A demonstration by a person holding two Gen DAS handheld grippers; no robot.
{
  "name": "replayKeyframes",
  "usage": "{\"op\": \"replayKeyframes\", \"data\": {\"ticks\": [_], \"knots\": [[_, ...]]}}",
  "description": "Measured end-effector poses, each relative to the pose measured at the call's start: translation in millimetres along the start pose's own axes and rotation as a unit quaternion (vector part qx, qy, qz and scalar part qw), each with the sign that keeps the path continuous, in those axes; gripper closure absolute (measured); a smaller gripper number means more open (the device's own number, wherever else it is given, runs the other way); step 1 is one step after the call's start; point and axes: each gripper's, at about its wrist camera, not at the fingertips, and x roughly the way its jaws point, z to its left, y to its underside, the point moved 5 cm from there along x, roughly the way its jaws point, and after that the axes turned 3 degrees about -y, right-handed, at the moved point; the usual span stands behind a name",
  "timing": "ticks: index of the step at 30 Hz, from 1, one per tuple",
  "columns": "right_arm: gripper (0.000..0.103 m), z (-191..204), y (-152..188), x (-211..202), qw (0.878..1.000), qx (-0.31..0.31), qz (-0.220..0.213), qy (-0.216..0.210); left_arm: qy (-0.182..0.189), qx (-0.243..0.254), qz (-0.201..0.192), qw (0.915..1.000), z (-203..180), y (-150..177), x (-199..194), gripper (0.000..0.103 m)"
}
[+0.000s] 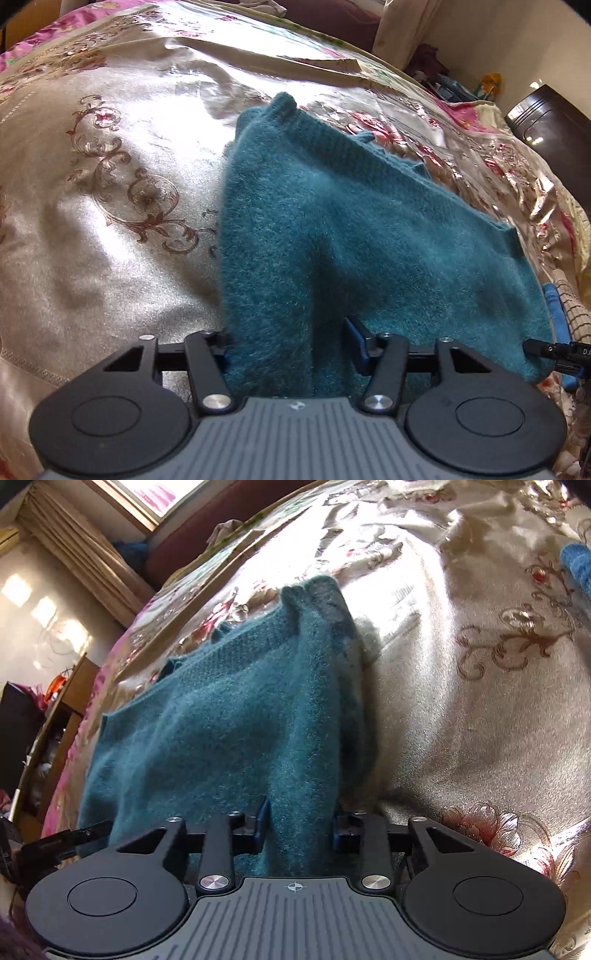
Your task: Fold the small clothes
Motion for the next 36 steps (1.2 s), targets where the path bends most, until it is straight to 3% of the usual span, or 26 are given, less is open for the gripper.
{"op": "replayKeyframes", "data": {"ticks": [3, 9, 17, 24, 29, 33, 36], "knots": [[0.075, 1.6, -1.1, 0.6, 1.000, -0.010, 0.013, 0.005, 0.009, -0.009, 0.004, 0.9999, 3.1, 2.4, -0.7, 0.047], [0.075, -8.0, -0.7, 17.2, 0.999, 0.027, 0.033, 0.007, 0.009, -0.010, 0.012, 0.9998, 1.2, 4.4, -1.6, 0.047], [0.078, 1.0, 18.7, -12.1, 0.998, -0.011, 0.056, -0.006, 0.023, 0.005, 0.036, 0.9991, -3.0, 24.0, -19.2, 0.047], [0.076, -2.8, 52.8, -47.0, 0.996, -0.010, 0.091, 0.006, 0.034, 0.012, 0.070, 0.9969, -7.4, 66.4, -50.9, 0.047], [0.070, 7.3, 47.7, -64.6, 0.995, -0.059, 0.057, 0.057, 0.000, 0.013, 0.035, 0.9993, -4.4, 61.3, -69.3, 0.047], [0.070, 19.4, 35.0, -86.5, 0.988, -0.121, -0.008, 0.098, -0.021, 0.026, -0.017, 0.9993, -5.9, 45.0, -86.6, 0.047], [0.067, 24.5, 16.2, -85.6, 0.986, -0.135, -0.043, 0.091, -0.027, 0.041, -0.042, 0.9979, -14.3, 30.9, -87.0, 0.047]]}}
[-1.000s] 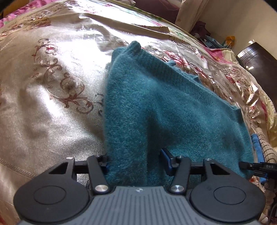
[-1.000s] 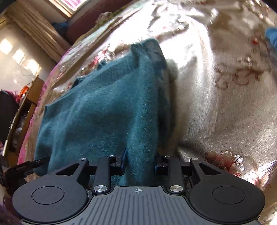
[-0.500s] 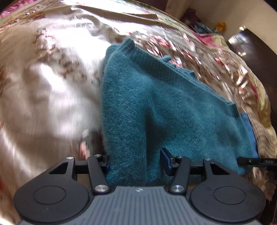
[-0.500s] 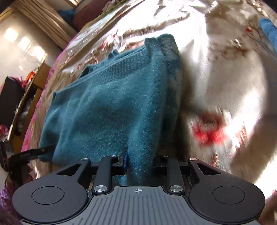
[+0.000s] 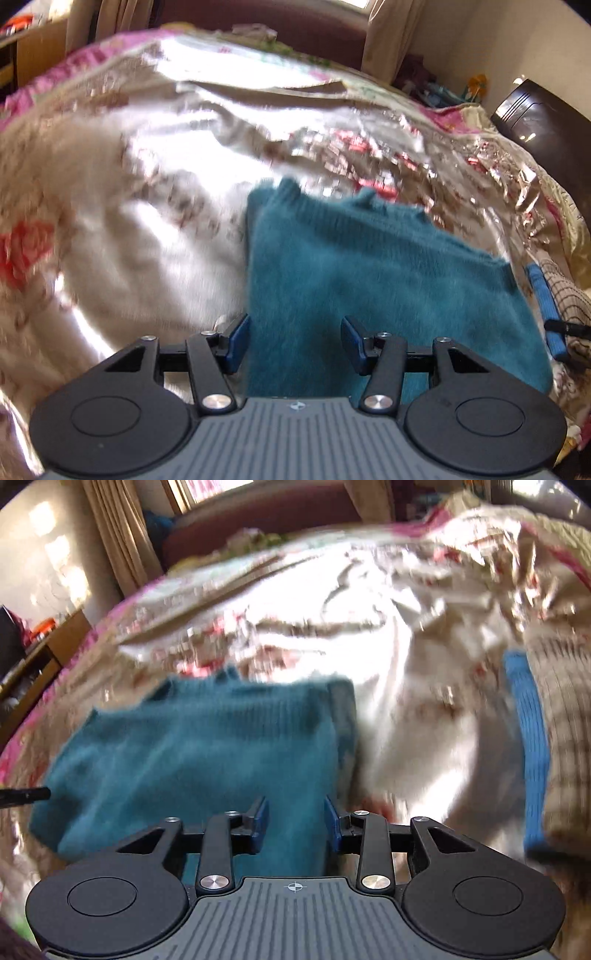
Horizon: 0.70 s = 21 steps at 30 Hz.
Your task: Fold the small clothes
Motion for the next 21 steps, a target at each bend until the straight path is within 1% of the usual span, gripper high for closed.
{"op": "replayKeyframes", "data": {"ticks": [2, 4, 6, 8, 11, 13, 15, 18, 19, 20, 21], "knots": [[0.066, -1.5, -14.6, 14.9, 1.000, -0.008, -0.014, 0.005, -0.007, 0.006, -0.015, 0.9998, -5.7, -9.0, 4.1, 0.047], [0.065, -1.2, -25.9, 35.2, 0.999, -0.024, -0.023, 0.027, -0.013, 0.004, -0.026, 0.9996, -8.2, -16.0, 8.4, 0.047], [0.065, 0.7, -34.8, 58.3, 0.999, -0.037, -0.017, 0.034, -0.017, 0.002, -0.034, 0.9993, -10.0, -21.7, 11.9, 0.047], [0.065, 2.4, -37.4, 75.8, 0.998, -0.049, -0.010, 0.039, -0.032, 0.010, -0.047, 0.9984, -12.8, -26.8, 15.3, 0.047], [0.066, 3.8, -39.9, 91.0, 0.997, -0.056, -0.001, 0.045, -0.046, 0.017, -0.088, 0.9948, -16.8, -38.3, 11.7, 0.047], [0.072, 3.5, -40.8, 91.6, 0.997, -0.054, -0.001, 0.047, -0.046, 0.018, -0.115, 0.9922, -17.7, -48.5, 6.7, 0.046], [0.077, 1.9, -42.4, 88.7, 0.997, -0.055, -0.003, 0.050, -0.040, 0.024, -0.117, 0.9921, -20.6, -54.3, 9.7, 0.045], [0.077, -1.5, -43.6, 81.5, 0.998, -0.045, -0.012, 0.049, -0.037, 0.040, -0.092, 0.9942, -27.8, -49.5, 27.3, 0.045], [0.072, -1.7, -43.9, 77.8, 0.998, -0.041, -0.021, 0.047, -0.035, 0.047, -0.085, 0.9947, -30.8, -46.6, 33.5, 0.045], [0.070, -1.4, -43.9, 74.9, 0.998, -0.037, -0.028, 0.041, -0.033, 0.054, -0.078, 0.9949, -35.0, -42.0, 38.7, 0.045], [0.066, -1.4, -43.5, 72.6, 0.998, -0.035, -0.033, 0.042, -0.033, 0.061, -0.074, 0.9948, -38.2, -38.2, 43.0, 0.045]]}}
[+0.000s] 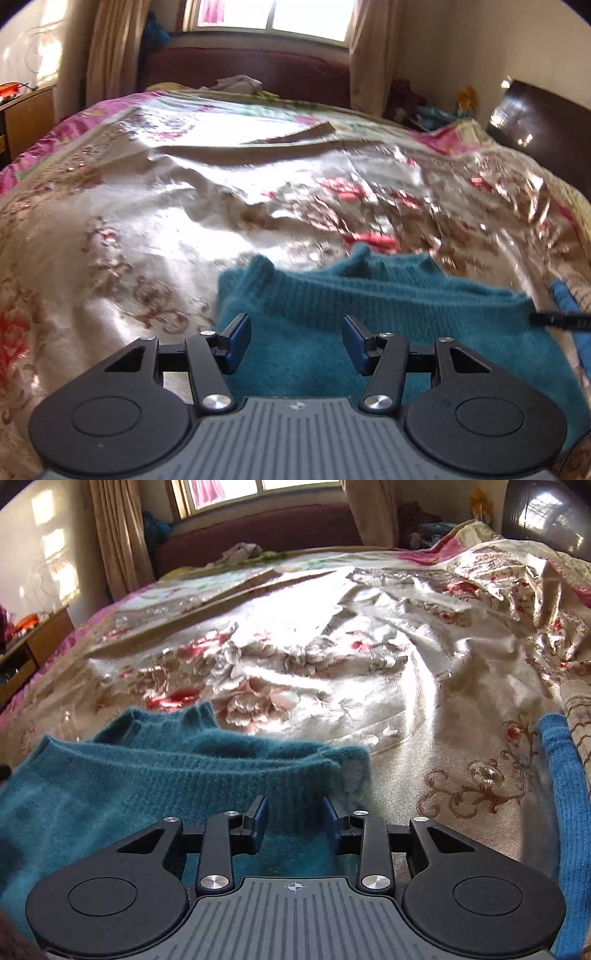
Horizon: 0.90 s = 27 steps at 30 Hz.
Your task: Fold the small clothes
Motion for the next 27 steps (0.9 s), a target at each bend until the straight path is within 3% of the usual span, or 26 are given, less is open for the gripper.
{"op": "replayKeyframes", "data": {"ticks": [1, 4, 8, 11, 13, 16, 21, 27], "knots": [[0.060, 0.4, 0.2, -1.6, 1.000, -0.003, -0.004, 0.005, -0.001, 0.006, 0.003, 1.0000, -3.0, 2.1, 3.5, 0.045], [0.055, 4.7, 1.6, -2.7, 0.999, -0.045, -0.015, 0.022, 0.008, 0.013, 0.011, 0.9998, -11.4, 5.5, 9.1, 0.045], [0.052, 2.7, 7.5, 13.2, 0.999, -0.037, 0.011, 0.010, 0.010, 0.022, 0.024, 0.9994, -17.6, 7.0, 19.7, 0.045], [0.066, 6.8, 6.9, 14.4, 0.999, -0.044, 0.006, 0.014, 0.008, 0.028, 0.029, 0.9992, -20.3, 6.7, 26.7, 0.045], [0.083, 10.3, 4.9, 13.3, 0.999, -0.051, 0.008, 0.012, 0.007, 0.032, 0.029, 0.9991, -21.3, 4.8, 29.7, 0.045], [0.095, 6.4, -2.3, 10.2, 0.999, -0.045, 0.005, 0.016, 0.008, 0.030, 0.020, 0.9993, -20.8, -2.8, 31.2, 0.045], [0.097, -24.3, -21.2, 3.7, 0.999, 0.026, -0.024, 0.020, 0.003, 0.009, 0.006, 0.9999, -12.9, -15.1, 40.1, 0.045], [0.097, -30.6, 1.5, 38.7, 0.998, 0.043, 0.000, 0.044, -0.017, 0.027, 0.029, 0.9991, -8.4, -1.0, 68.1, 0.043]]}}
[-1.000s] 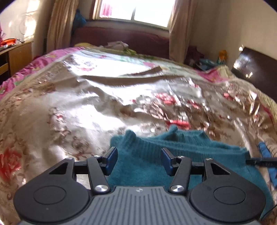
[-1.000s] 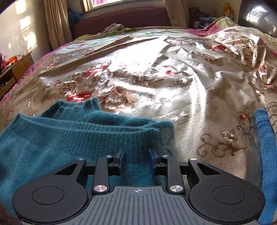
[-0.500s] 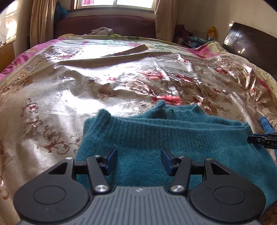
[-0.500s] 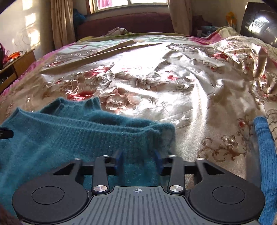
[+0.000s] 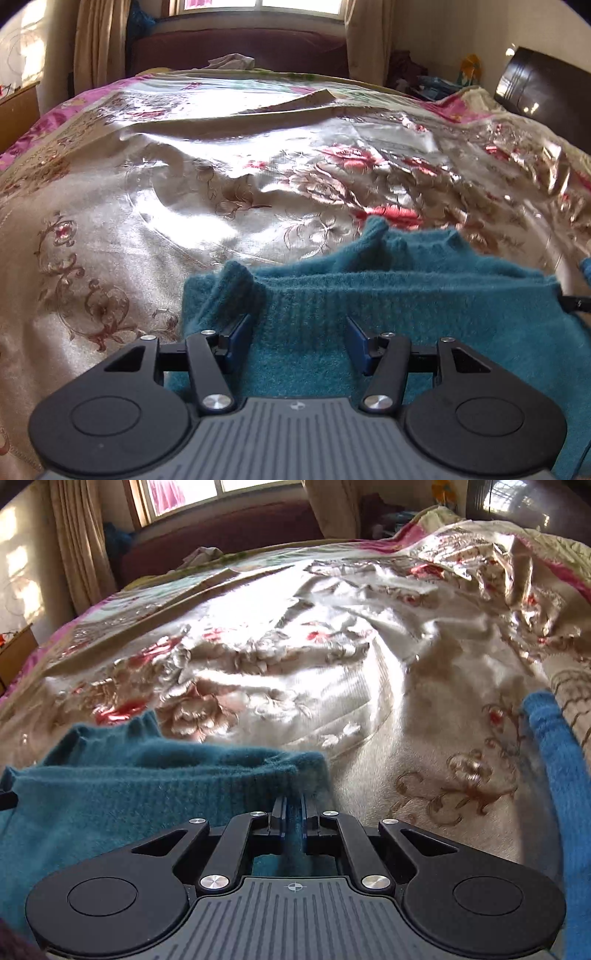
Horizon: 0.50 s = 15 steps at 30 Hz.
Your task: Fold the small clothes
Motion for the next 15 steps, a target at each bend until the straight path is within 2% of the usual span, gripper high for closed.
{"op": "replayKeyframes", "data": {"ticks": [6, 7, 13, 15], "knots": [[0.094, -0.6, -5.0, -5.6, 1.000, 0.004, 0.008, -0.004, -0.015, 0.004, 0.005, 0.9999, -4.4, -2.2, -7.8, 0.043], [0.088, -0.6, -7.1, -10.4, 1.000, 0.008, 0.004, -0.007, -0.018, 0.003, 0.005, 0.9998, -5.5, -3.1, -11.2, 0.043], [0.087, 18.4, -14.0, -54.9, 0.998, -0.019, -0.055, 0.005, -0.033, 0.011, 0.010, 0.9994, -7.7, 1.6, -30.7, 0.042], [0.087, 28.0, -11.6, -65.6, 0.998, -0.023, -0.058, -0.011, -0.039, 0.012, 0.011, 0.9991, -8.3, 5.1, -36.3, 0.042]]}}
